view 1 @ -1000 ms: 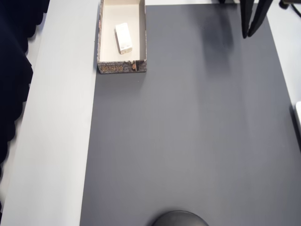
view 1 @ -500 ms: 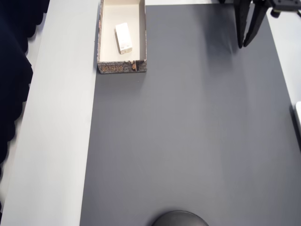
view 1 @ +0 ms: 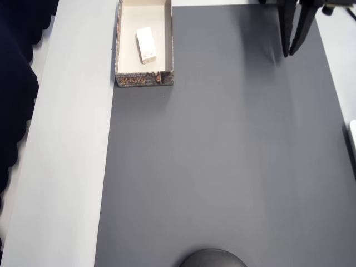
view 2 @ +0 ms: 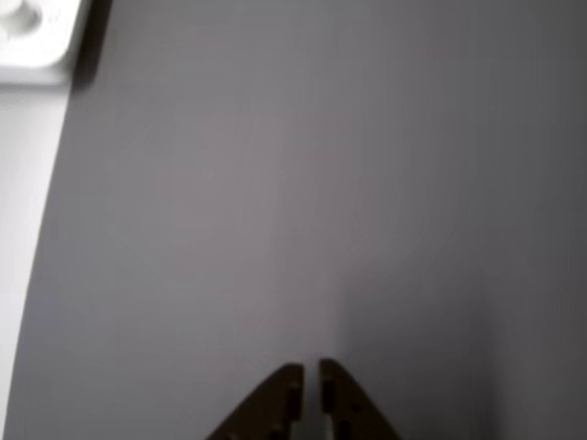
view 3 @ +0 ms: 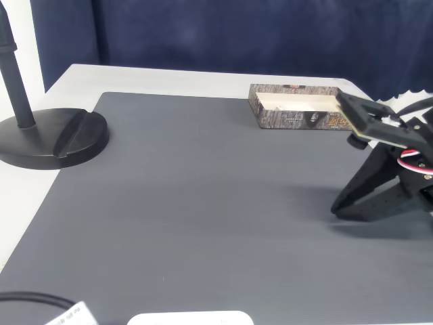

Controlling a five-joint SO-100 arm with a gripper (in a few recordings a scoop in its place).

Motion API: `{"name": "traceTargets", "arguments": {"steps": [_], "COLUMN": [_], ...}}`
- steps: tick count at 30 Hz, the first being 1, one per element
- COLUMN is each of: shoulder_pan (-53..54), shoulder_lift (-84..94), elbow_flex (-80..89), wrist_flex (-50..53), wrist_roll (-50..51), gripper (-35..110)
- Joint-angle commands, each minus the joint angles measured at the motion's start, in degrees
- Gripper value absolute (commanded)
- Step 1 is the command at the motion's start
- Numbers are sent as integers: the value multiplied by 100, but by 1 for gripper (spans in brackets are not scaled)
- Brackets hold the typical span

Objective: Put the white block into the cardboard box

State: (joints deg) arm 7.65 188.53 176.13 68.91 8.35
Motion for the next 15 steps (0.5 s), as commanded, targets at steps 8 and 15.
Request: {"name": "traceTargets", "arguments": {"steps": [8, 15], "shoulder_pan": [-114, -79], "shoulder_lift": [193, 193], "elbow_flex": [105, 105], "wrist_flex": [141, 141], "wrist_roll": [466, 475], "gripper": [-2, -2]}}
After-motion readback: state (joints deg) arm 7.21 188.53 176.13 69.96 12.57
